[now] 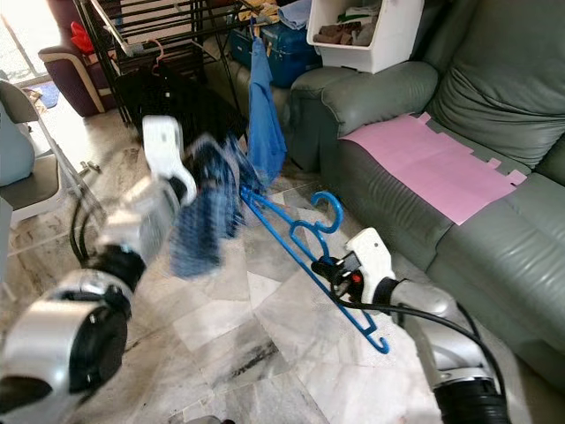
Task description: Hang hanger
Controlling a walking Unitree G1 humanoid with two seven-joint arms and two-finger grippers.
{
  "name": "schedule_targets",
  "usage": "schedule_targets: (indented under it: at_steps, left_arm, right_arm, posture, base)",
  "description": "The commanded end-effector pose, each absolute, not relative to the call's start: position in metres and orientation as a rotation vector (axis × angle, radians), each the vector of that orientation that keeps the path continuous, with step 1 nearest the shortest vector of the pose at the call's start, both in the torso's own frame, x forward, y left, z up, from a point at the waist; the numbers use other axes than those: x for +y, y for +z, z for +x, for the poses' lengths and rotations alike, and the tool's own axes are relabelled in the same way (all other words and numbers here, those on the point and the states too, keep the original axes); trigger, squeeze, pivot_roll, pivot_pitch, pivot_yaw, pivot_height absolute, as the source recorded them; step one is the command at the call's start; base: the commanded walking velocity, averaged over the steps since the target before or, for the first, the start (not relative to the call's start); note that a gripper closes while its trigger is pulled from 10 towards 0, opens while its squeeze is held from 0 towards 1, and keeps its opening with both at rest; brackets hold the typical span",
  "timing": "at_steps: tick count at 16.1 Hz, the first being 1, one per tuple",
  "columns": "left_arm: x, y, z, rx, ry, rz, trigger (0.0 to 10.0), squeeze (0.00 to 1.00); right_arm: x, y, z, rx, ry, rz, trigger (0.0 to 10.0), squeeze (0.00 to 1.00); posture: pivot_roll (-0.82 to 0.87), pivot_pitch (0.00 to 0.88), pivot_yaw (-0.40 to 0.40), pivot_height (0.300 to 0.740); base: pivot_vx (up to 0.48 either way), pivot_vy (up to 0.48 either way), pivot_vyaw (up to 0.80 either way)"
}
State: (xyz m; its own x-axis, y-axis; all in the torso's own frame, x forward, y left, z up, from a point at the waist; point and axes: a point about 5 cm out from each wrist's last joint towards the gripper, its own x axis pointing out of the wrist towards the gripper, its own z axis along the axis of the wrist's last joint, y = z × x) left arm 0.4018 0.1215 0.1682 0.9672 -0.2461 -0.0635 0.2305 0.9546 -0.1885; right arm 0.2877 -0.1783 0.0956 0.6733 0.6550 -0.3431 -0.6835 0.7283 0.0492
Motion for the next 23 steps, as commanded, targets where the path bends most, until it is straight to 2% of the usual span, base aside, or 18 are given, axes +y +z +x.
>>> schedule_targets:
  at_steps: [1,10,15,20,23]
  left_arm:
    - [0.125,0.174,0.402,0.058,-0.219,-0.194,10.0,0.00]
    - [0.128,0.180,0.405,0.050,-0.170,-0.217,10.0,0.00]
    - [0.131,0.179,0.404,0.056,-0.157,-0.220,10.0,0.00]
    - [0.123,0.180,0.401,0.055,-0.198,-0.255,10.0,0.00]
    - [0.120,0.167,0.393,0.087,-0.207,-0.278,10.0,0.00]
  right_arm:
    - [-0.166,0.099,0.286,0.343,0.805,-0.083,10.0,0.00]
    - [-0.150,0.093,0.268,0.431,0.950,-0.046,10.0,0.00]
    - [-0.154,0.081,0.266,0.509,0.908,-0.076,10.0,0.00]
    - [-0.167,0.083,0.294,0.451,0.710,-0.104,10.0,0.00]
    - [-0.171,0.083,0.302,0.440,0.681,-0.118,10.0,0.00]
  posture:
    - [-0.17,0.000,0.057,0.740]
    - [-0.18,0.000,0.052,0.740]
    - [-0.17,0.000,0.051,0.740]
    - [-0.17,0.000,0.048,0.740]
    - [-0.16,0.000,0.042,0.740]
  base:
    - [0.000,0.000,0.00]
    - [0.000,0.000,0.00]
    - [0.000,0.000,0.00]
    - [0.000,0.000,0.00]
    - [0.000,0.000,0.00]
